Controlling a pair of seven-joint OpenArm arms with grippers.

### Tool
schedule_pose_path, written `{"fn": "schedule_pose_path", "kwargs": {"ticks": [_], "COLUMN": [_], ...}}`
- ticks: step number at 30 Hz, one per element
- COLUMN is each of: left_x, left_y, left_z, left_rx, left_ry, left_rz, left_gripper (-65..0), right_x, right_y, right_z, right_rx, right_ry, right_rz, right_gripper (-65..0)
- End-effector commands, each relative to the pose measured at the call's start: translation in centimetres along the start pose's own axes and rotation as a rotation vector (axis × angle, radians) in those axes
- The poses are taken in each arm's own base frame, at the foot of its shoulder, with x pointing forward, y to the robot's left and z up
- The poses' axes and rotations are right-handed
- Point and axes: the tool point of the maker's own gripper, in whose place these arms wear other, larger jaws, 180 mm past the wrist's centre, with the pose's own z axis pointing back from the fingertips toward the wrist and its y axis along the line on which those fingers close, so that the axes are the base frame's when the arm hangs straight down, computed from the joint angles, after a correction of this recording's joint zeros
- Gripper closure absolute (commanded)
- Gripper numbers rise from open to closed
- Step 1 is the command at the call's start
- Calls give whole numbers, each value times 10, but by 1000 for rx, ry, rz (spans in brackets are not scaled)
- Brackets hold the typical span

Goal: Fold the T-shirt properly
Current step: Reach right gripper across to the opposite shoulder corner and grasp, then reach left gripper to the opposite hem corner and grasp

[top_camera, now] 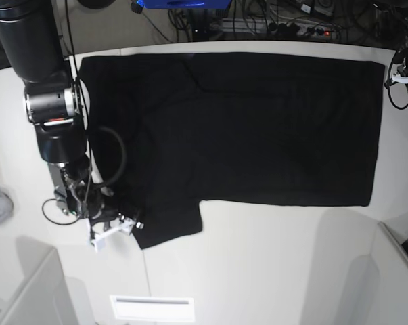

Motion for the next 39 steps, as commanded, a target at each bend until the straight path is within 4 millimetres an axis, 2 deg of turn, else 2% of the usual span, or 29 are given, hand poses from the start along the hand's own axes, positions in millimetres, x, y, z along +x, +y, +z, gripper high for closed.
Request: {"fn": "schedule_pose_path", "kwargs": {"ticks": [1,10,12,15,19,22,24,26,28,31,35,39], "left_x": [12,7,9,10,22,30,43,47,56,68,73,70], "left_y": [2,5,5,2,-3,-7,-8,-7,-4,-12,-30,-47], "left_z": [3,5,4,3,-2,-10,-18,-32,-45,-71,-105,-135], "left_rx": [1,7,6,-6,-10,-17,-25,-35,-45,-62,-53,-60], "left_ry": [-37,-22,-26,-30,-65,-79,-81,-49,-38,-2,46,71], "left_rz": [-19,-31,-29,-28,-14,11,17,46,74,22,-74,-121], "left_gripper": [0,0,0,0,-293,-451,-515,-543,-541,-541,-541,-541], "right_x": [23,13,10,9,10,11,10,10,10,9,10,11], "right_y": [5,3,2,1,0,1,1,1,1,1,1,1], "right_z": [6,-1,-2,-2,-2,-2,-2,-2,-2,-2,-2,-2], "right_rx": [12,-18,-21,-23,-24,-24,-24,-24,-24,-24,-24,-23], "right_ry": [-51,-81,-78,-77,-77,-79,-77,-74,-74,-72,-74,-76], "right_rz": [21,105,107,108,108,108,108,108,108,108,109,108], "right_gripper": [-377,-368,-309,-158,0,0,0,0,0,0,0,0]}}
